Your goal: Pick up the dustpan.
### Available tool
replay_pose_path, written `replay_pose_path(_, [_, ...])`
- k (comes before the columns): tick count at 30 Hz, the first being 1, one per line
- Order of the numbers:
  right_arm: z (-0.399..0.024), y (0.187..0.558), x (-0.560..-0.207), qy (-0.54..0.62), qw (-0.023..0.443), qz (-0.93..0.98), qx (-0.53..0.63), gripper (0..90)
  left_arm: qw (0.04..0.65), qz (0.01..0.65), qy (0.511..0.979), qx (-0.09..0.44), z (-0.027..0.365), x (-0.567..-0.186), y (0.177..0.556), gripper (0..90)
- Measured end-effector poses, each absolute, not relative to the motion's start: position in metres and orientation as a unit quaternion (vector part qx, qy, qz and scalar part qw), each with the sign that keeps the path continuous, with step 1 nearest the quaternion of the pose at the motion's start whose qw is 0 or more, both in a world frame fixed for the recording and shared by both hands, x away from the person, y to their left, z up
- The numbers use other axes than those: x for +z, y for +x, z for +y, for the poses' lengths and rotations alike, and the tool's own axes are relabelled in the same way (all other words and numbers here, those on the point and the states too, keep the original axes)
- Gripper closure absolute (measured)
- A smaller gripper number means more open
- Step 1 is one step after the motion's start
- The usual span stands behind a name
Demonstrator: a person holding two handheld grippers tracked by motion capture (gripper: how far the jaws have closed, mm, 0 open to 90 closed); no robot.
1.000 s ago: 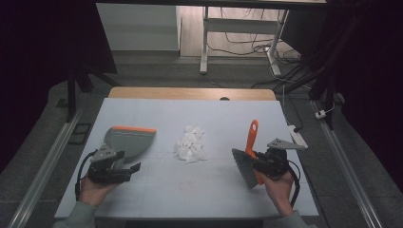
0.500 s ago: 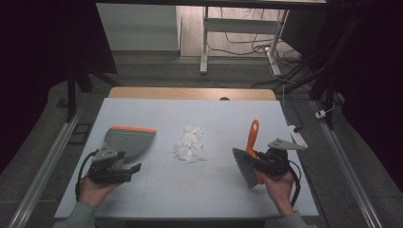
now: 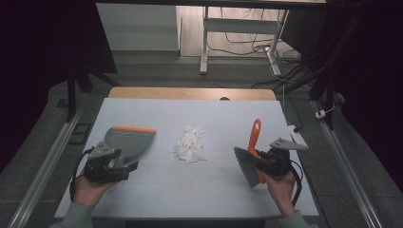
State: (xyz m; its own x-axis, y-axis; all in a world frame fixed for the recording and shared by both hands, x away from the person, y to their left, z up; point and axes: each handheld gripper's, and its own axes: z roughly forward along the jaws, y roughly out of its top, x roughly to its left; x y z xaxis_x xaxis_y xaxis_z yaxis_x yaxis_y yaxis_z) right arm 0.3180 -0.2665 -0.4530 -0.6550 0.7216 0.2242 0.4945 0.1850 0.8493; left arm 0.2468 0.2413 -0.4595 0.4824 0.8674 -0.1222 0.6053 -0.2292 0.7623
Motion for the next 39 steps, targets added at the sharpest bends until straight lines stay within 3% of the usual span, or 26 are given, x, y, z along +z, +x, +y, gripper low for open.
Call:
replay_pose_path(12, [-0.266,0.319,-0.453,0.397,0.118,0.763,0.496,69.7,0.366,0.511,0.76,0.164,0.255,-0.443,0.263,20.2])
replay_pose_path(23, [-0.266,0.318,-0.455,0.4,0.119,0.765,0.491,69.7,0.301,0.559,0.757,0.152,0.275,-0.462,0.268,20.2])
replay_pose_path(39, [-0.265,0.318,-0.457,0.394,0.117,0.768,0.491,69.6,0.228,0.585,0.769,0.116,0.263,-0.492,0.287,18.0])
